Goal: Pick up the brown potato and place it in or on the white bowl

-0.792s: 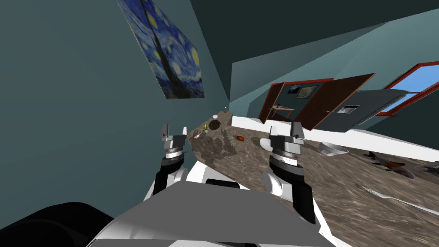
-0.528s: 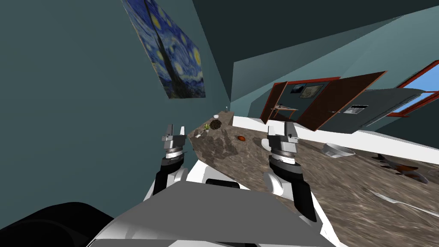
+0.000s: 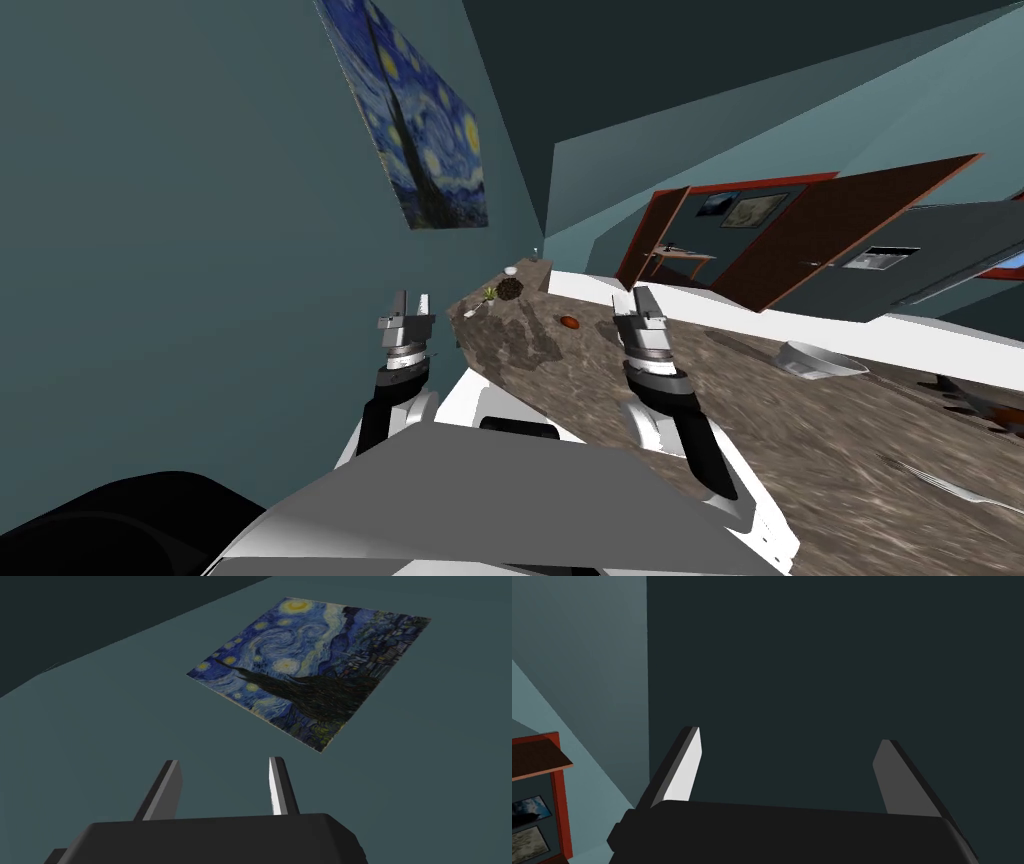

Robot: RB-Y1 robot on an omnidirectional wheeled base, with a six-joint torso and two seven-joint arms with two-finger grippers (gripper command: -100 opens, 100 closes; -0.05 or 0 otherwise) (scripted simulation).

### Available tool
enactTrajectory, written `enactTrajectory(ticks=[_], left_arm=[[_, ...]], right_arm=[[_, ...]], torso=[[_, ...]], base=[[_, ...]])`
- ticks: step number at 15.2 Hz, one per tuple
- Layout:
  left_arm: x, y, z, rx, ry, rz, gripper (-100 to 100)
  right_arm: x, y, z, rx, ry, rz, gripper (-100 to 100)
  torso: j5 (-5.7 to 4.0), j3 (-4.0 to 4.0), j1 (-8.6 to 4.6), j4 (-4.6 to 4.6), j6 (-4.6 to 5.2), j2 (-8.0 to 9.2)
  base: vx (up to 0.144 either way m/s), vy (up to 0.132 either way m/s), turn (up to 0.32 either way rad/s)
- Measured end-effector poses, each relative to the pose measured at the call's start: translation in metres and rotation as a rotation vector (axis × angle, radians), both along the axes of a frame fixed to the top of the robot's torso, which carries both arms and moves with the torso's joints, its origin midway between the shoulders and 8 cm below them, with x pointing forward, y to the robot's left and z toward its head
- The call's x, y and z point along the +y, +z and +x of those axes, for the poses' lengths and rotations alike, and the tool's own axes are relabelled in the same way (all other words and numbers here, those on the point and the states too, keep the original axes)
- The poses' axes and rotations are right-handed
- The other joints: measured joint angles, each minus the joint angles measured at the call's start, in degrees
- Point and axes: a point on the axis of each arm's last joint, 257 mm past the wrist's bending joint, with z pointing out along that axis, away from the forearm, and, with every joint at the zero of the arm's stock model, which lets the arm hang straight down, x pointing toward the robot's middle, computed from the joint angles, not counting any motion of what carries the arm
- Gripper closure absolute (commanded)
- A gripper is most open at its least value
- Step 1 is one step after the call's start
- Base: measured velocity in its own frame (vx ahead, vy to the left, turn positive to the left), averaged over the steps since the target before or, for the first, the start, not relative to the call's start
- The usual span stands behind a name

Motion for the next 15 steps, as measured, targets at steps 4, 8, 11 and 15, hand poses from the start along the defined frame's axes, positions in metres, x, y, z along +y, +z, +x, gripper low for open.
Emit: enactTrajectory(ticks=[4, 8, 11, 15], left_arm=[[0.0, 0.0, 0.0, 0.0, 0.0, 0.0, 0], [0.0, 0.0, 0.0, 0.0, 0.0, 0.0, 0], [0.0, 0.0, 0.0, 0.0, 0.0, 0.0, 0], [0.0, 0.0, 0.0, 0.0, 0.0, 0.0, 0]], right_arm=[[0.008, -0.012, 0.011, 0.027, 0.009, -0.102, -100], [0.013, -0.026, 0.024, 0.058, 0.011, -0.217, -100], [0.016, -0.039, 0.033, 0.079, 0.009, -0.305, -100], [0.015, -0.059, 0.046, 0.113, 0.0, -0.435, -100]], torso=[[0.0, 0.01, -0.01, 0.01, 0.03, 0.0], [0.0, -0.01, 0.01, 0.0, 0.01, -0.01], [0.01, -0.01, 0.04, 0.0, 0.03, -0.03], [0.02, -0.01, 0.07, 0.0, 0.01, -0.03]], base=[[-0.045, 0.026, 0.093], [-0.044, 0.032, 0.146], [-0.038, 0.038, 0.086], [-0.037, 0.039, 0.123]])
